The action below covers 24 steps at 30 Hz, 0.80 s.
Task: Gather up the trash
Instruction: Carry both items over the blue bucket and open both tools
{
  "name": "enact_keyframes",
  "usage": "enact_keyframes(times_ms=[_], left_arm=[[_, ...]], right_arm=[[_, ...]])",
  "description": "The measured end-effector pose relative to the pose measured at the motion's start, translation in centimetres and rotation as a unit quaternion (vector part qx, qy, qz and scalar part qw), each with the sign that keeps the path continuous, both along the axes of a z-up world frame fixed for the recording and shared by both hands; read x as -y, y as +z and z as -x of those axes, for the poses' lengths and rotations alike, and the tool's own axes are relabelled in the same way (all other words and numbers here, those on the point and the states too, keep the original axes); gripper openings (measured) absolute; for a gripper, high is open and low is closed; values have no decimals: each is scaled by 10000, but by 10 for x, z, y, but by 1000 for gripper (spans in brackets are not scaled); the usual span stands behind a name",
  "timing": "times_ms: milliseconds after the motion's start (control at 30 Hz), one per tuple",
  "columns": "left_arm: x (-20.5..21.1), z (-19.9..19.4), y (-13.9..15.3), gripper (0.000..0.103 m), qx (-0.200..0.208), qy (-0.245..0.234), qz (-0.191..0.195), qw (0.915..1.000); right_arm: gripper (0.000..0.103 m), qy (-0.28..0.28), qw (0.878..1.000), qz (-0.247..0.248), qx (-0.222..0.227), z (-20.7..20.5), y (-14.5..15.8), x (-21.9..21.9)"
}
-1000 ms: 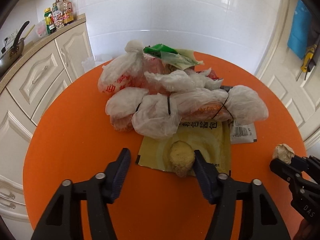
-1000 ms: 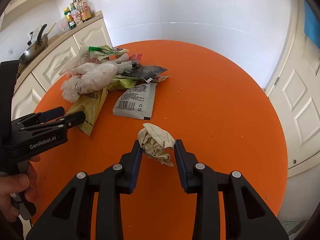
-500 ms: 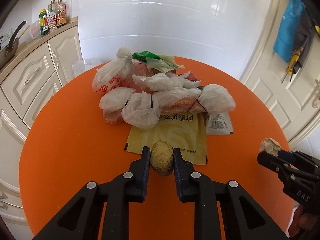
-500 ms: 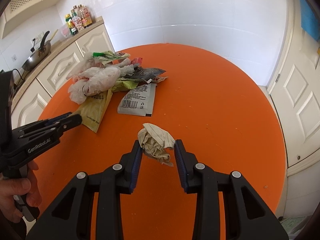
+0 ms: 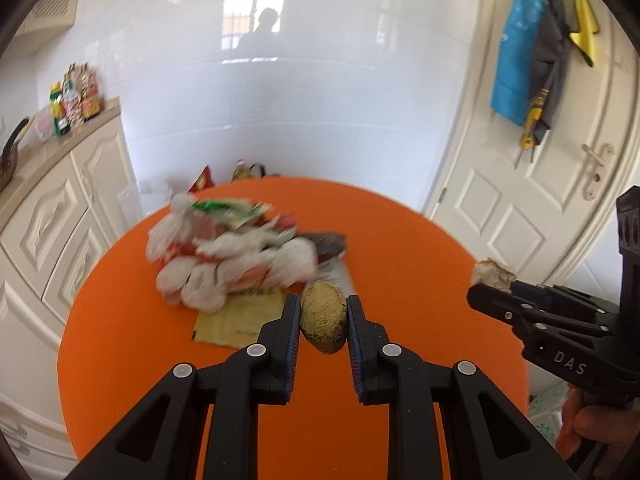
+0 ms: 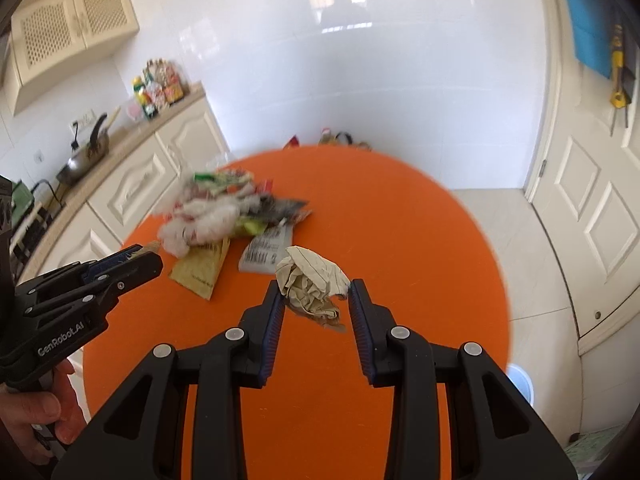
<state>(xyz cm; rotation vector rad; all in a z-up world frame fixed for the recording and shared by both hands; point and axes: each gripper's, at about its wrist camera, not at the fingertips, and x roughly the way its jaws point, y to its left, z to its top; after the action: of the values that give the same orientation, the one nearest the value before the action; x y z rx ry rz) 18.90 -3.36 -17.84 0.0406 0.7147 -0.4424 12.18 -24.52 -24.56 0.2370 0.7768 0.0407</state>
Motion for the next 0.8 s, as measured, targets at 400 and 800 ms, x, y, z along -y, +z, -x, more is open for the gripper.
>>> enact_keyframes(times_ms=[400,800], left_arm=[[61,38,51,18,578,-912,317,9937],[186,47,26,18,85,-2394,296,9704]], right_arm=[[33,-1030,9920,165,717,71,63,87],[33,-2637,9641,98,298,154,33,211]])
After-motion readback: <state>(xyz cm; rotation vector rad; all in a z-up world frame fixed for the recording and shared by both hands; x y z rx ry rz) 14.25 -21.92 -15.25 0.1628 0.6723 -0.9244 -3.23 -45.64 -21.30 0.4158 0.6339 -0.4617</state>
